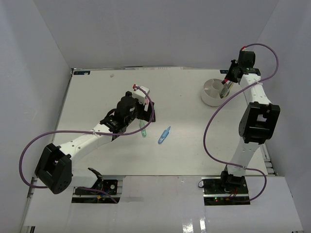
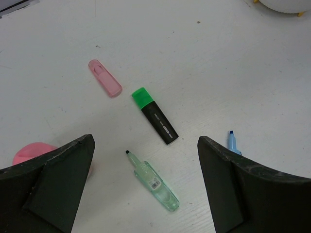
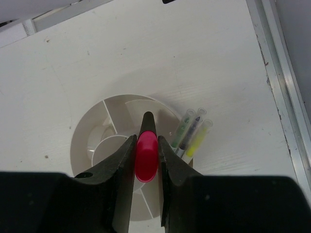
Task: Sort the stationery into containers
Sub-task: Place the pen in the storage box.
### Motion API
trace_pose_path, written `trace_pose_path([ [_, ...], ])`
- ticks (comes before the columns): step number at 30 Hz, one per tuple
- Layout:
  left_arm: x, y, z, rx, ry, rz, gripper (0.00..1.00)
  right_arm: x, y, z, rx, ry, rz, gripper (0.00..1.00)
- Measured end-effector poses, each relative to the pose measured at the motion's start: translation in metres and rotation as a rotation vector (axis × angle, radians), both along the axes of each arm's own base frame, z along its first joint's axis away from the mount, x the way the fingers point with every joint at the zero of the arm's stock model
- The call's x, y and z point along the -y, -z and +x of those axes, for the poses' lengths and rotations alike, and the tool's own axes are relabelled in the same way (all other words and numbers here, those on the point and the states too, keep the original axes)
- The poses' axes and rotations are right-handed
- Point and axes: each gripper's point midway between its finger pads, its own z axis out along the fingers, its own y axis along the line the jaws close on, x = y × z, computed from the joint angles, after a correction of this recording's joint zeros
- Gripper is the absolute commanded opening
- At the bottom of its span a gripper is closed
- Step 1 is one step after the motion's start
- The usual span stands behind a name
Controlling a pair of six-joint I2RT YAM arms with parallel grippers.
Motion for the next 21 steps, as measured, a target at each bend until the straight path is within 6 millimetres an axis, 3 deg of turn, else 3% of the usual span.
trace_pose_path([
  [4,0.0,0.001,0.0,-0.002,0.001,0.002,0.98,0.001,0.004,0.0,-0.007,0.001,0.004,0.32],
  [7,0.0,0.001,-0.001,-0.004,0.001,0.003,0.98,0.001,0.004,0.0,-0.007,0.004,0.007,0.49],
  [17,0.002,0.003,-0.001,-0.011,0.012,0.001,0.98,0.001,0.003,0.0,-0.005,-0.001,0.007,0.58],
  [21,0.004,0.009,0.0,-0.031,0.012,0.001,0.98,-0.005,-0.006,-0.011,0.005,-0.025,0.025,0.62],
])
